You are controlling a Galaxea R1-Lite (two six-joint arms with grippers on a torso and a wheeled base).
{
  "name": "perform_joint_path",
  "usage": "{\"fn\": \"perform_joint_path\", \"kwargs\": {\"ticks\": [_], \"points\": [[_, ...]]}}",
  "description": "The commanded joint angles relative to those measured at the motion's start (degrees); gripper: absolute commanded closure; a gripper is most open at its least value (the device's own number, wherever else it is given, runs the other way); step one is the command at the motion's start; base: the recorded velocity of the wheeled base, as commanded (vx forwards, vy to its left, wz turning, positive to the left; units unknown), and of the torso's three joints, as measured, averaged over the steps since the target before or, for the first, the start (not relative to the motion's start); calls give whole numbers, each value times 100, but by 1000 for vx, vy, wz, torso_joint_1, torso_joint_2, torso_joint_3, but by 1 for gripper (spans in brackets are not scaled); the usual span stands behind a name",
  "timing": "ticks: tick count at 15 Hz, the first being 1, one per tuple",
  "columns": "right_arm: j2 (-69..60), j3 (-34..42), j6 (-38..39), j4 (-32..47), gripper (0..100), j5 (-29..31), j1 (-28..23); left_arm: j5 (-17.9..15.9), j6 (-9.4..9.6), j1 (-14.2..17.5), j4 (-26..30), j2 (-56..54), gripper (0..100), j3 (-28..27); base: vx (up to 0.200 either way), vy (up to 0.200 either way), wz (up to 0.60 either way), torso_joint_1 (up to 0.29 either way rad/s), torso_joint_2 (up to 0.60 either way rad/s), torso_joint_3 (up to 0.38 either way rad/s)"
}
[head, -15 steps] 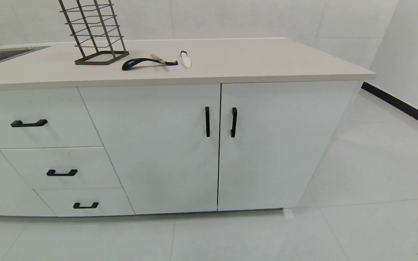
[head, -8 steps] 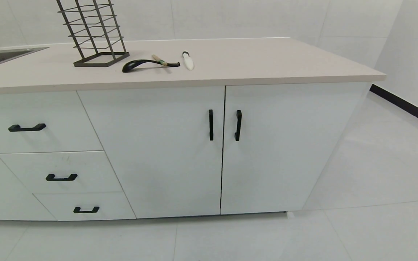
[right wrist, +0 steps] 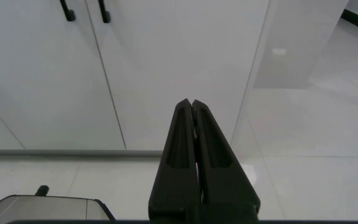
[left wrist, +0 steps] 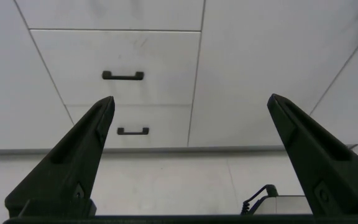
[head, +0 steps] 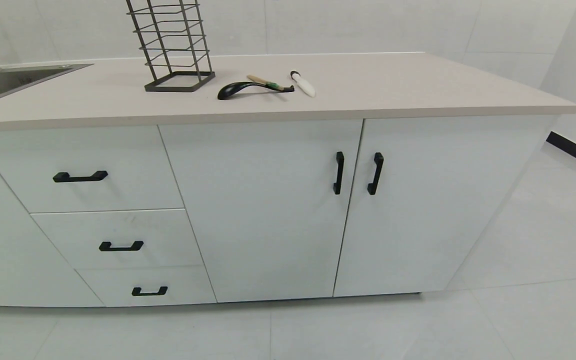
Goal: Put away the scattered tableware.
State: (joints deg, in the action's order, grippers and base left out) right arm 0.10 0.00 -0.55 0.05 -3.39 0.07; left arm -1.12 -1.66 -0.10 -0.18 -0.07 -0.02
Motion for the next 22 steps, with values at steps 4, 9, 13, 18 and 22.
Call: {"fn": "perform_joint_path", "kwargs": {"ticks": [4,9,13,18,22], "points": [[-10,-9,-15,-5,100,14,-7,7,-19,1,-8,7,0,2,0,50,450,0,1,2],[-10,0,-7,-5,100,14,1,7,-28,1,-8,7,0,2,0,0,600,1,0,0],[-10,0,-7,-5,100,14,1,-2,25,1,9,7,0,2,50,50,0,1,1,1],[-10,0,-7,-5,100,14,1,-11,16,1,9,7,0,2,200,120,0,1,2,4],[-10,0,-7,-5,100,14,1,-2,8,1,1,7,0,2,150,0,0,3,2,-1]]}}
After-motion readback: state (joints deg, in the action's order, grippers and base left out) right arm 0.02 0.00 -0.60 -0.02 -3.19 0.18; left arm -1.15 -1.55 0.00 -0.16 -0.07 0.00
